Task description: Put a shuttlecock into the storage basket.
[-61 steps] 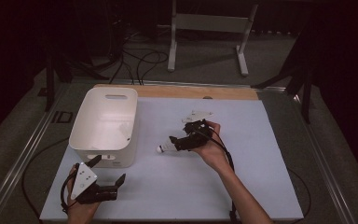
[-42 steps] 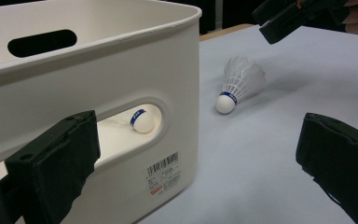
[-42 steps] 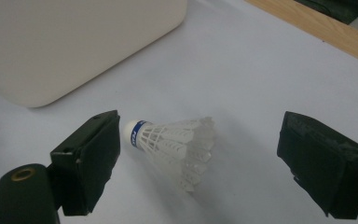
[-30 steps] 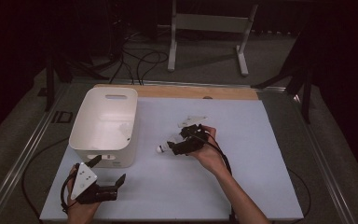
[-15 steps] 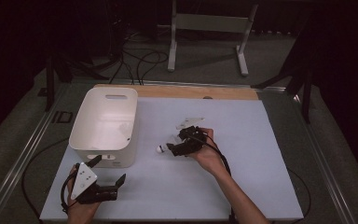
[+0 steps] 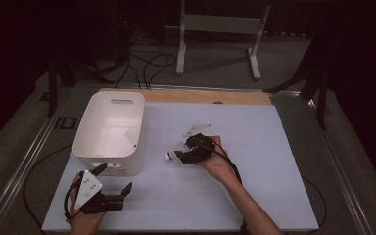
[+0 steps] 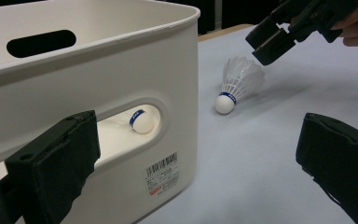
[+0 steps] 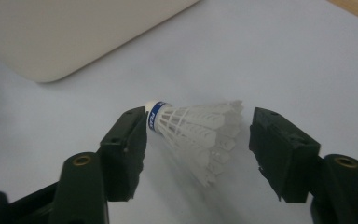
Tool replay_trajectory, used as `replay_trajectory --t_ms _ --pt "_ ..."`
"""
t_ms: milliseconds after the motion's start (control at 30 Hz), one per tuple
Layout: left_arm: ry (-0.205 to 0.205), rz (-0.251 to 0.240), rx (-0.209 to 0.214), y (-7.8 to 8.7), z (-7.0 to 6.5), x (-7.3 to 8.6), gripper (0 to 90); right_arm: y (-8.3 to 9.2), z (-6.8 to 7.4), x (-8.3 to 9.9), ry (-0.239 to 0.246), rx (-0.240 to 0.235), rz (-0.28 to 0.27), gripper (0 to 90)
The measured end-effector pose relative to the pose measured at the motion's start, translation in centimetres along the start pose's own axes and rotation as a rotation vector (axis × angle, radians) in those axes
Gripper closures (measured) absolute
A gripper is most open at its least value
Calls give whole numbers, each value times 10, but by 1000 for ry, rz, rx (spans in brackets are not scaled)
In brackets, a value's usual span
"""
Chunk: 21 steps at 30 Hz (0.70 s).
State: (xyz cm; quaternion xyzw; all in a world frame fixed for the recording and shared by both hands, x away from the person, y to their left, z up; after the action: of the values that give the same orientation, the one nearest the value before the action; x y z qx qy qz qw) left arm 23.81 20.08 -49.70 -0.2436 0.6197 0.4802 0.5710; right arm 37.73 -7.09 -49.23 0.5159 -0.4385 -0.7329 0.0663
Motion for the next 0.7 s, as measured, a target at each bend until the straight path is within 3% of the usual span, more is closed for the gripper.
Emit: replay_trajectory --t_ms 200,700 --pt "0 -1 0 0 0 0 3 -6 1 2 3 -3 22 447" --pt "1 0 0 0 0 0 3 -17 -2 6 -21 -19 66 457"
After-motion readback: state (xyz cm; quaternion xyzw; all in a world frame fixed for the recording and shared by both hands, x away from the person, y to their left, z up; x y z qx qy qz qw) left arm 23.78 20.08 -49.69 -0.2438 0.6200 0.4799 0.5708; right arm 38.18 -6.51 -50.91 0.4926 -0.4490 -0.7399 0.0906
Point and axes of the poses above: each handheld gripper's, and its own axes: y roughly backward along the jaws, x roughly out of its underside, z roughly to its left, the point moved 4 cm from there along -y, roughly forward along the jaws, and after that the axes turned 6 degrees about -x, right-handed, at the moved point
